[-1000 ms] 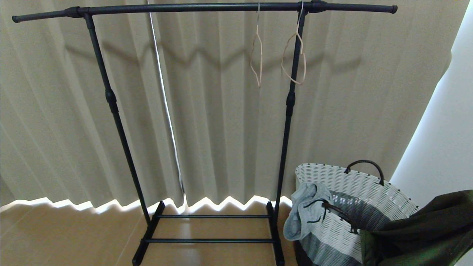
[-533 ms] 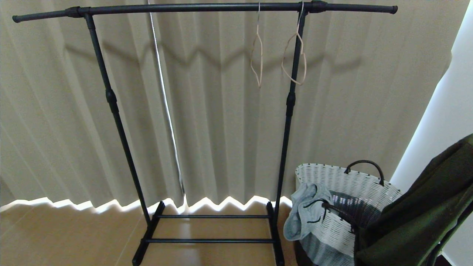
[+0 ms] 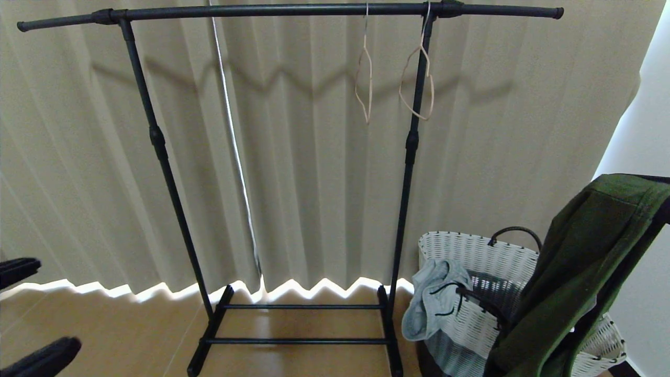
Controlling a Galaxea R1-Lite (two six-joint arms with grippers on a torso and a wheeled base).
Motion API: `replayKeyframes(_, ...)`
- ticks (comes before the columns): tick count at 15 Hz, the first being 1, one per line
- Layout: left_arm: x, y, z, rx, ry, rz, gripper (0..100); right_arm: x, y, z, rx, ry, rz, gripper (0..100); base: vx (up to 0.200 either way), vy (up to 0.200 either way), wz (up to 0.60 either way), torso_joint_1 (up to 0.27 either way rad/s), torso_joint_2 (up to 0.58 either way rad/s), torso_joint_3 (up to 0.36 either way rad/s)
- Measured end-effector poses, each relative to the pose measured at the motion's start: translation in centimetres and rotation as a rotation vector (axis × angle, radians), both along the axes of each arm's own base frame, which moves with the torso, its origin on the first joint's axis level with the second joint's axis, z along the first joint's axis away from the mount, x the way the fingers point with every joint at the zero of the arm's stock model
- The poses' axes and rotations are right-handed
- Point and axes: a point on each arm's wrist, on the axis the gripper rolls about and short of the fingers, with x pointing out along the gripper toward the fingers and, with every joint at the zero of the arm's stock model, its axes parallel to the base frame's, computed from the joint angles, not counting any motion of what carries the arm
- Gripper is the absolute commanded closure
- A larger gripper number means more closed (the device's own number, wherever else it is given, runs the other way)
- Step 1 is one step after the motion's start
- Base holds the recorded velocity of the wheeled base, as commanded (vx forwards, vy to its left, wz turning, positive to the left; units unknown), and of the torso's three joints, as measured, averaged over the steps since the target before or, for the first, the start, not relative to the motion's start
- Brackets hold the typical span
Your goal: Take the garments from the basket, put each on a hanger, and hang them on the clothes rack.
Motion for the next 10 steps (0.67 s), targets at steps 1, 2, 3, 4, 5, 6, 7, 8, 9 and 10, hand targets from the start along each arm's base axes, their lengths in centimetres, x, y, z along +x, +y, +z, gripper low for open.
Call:
replayKeyframes(1, 1.7, -0.3, 0.5, 0.004, 0.022, -0.006, 0, 0.2, 0.2, 0.0, 0.007, 0.009, 0.01, 100, 0.0, 0.0, 0.0, 0.0, 0.0, 0.0)
replayKeyframes(2, 3.7, -1.0, 1.0, 0.007, 0.036, -0.003, 0, 0.4, 0.4, 0.1, 0.01, 0.016, 0.016, 100, 0.0, 0.0, 0.0, 0.0, 0.0, 0.0)
replayKeyframes(3, 5.7, -2.2, 1.3, 0.006, 0.046, -0.002, 0, 0.7, 0.5, 0.1, 0.017, 0.014, 0.022, 100, 0.0, 0.0, 0.0, 0.0, 0.0, 0.0)
replayKeyframes(4, 7.3, -3.7, 1.3, 0.006, 0.056, -0.007, 0, 0.9, 0.7, 0.1, 0.033, 0.016, 0.023, 100, 0.0, 0.0, 0.0, 0.0, 0.0, 0.0)
replayKeyframes(5, 8.6, -5.7, 1.1, 0.011, 0.066, -0.015, 0, 1.1, 0.8, 0.0, 0.051, 0.028, 0.027, 100, 0.0, 0.0, 0.0, 0.0, 0.0, 0.0)
replayKeyframes(6, 9.5, -7.8, 0.8, 0.02, 0.076, -0.036, 0, 1.3, 0.9, -0.2, 0.066, 0.039, 0.032, 100, 0.0, 0.0, 0.0, 0.0, 0.0, 0.0)
replayKeyframes(7, 10.2, -10.0, 0.5, 0.032, 0.093, -0.071, 0, 1.4, 0.9, -0.2, 0.07, 0.042, 0.039, 100, 0.0, 0.0, 0.0, 0.0, 0.0, 0.0)
replayKeyframes(8, 10.7, -12.2, 0.2, 0.043, 0.105, -0.111, 0, 1.6, 1.1, -0.2, 0.073, 0.038, 0.042, 100, 0.0, 0.0, 0.0, 0.0, 0.0, 0.0)
replayKeyframes(9, 11.1, -14.3, -0.2, 0.056, 0.125, -0.149, 0, 1.9, 1.2, -0.2, 0.078, 0.028, 0.044, 100, 0.0, 0.0, 0.0, 0.0, 0.0, 0.0)
replayKeyframes(10, 11.4, -16.0, -0.7, 0.067, 0.146, -0.181, 0, 2.3, 1.4, 0.0, 0.086, 0.009, 0.045, 100, 0.0, 0.0, 0.0, 0.0, 0.0, 0.0)
